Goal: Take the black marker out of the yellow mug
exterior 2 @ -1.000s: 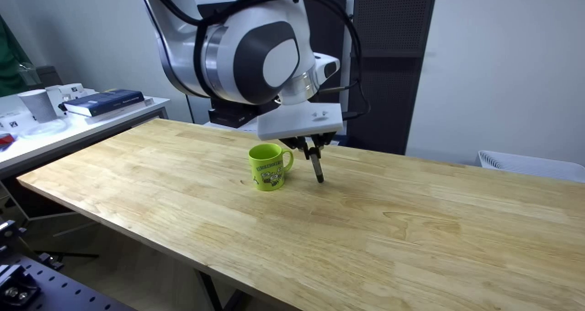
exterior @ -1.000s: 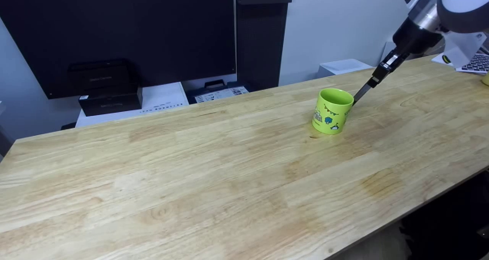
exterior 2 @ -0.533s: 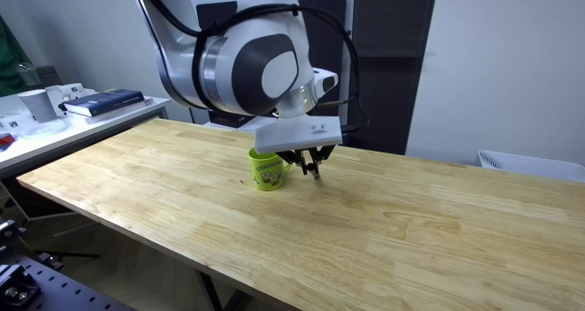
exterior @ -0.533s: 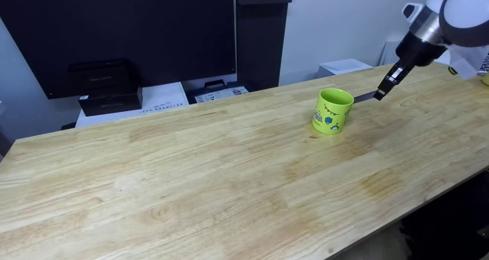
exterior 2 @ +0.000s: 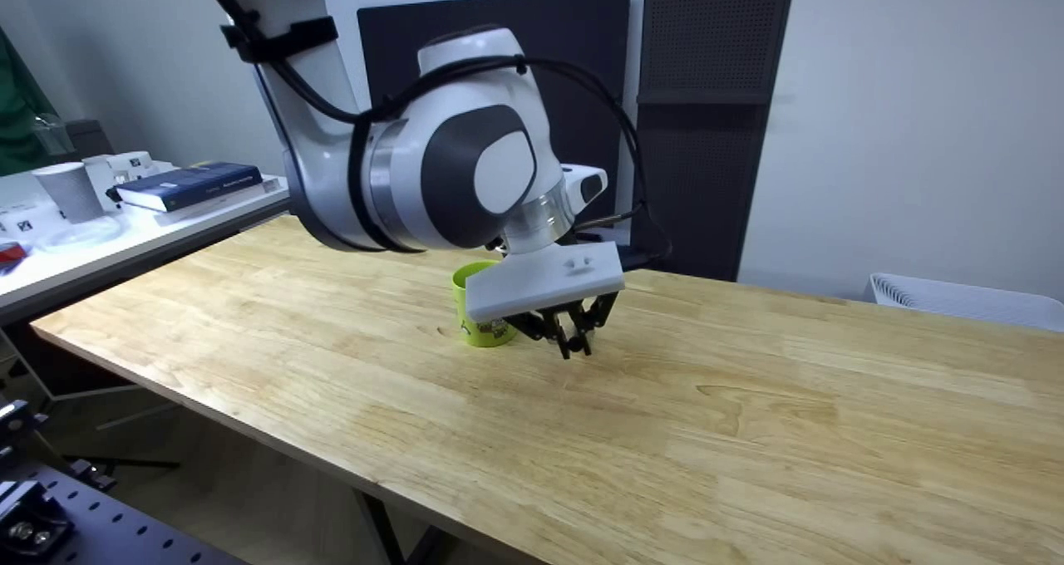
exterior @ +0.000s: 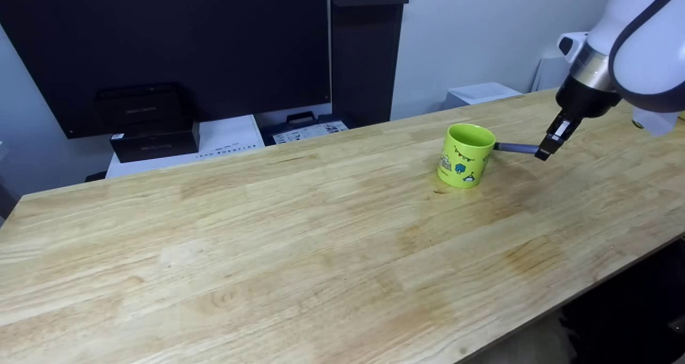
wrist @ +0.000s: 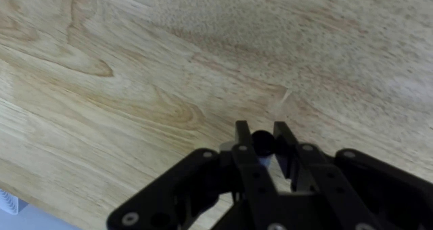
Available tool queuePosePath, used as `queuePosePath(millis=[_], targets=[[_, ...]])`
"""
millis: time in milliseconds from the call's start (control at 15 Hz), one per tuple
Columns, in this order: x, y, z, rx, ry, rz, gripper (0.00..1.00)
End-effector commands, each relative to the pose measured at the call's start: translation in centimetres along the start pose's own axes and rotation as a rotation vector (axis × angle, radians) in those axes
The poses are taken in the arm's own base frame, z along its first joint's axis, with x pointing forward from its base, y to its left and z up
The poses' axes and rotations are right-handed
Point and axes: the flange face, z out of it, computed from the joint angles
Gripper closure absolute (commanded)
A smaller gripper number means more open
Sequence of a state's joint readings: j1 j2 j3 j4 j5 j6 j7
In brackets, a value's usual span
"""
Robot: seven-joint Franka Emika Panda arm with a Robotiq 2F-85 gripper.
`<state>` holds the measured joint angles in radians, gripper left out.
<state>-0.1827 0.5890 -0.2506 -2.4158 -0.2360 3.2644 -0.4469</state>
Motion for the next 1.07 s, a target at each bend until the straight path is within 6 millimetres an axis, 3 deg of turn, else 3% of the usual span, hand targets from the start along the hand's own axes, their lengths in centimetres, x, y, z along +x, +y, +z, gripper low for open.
queuePosePath(millis=[0, 67, 533, 667, 1000], targets=[[0.4, -0.9, 0.9, 0.001, -0.022, 0.014, 0.7], [0.5, -1.2, 0.8, 0.005, -0.022, 0.015, 0.5], [1.9, -1.7, -2.4, -0.006, 0.039, 0.029, 0.05], [2.4, -2.1, -3.8, 0.007, 0.017, 0.056, 0.0], [2.8, -4.3, -8.7, 0.068, -0.075, 0.101, 0.0]])
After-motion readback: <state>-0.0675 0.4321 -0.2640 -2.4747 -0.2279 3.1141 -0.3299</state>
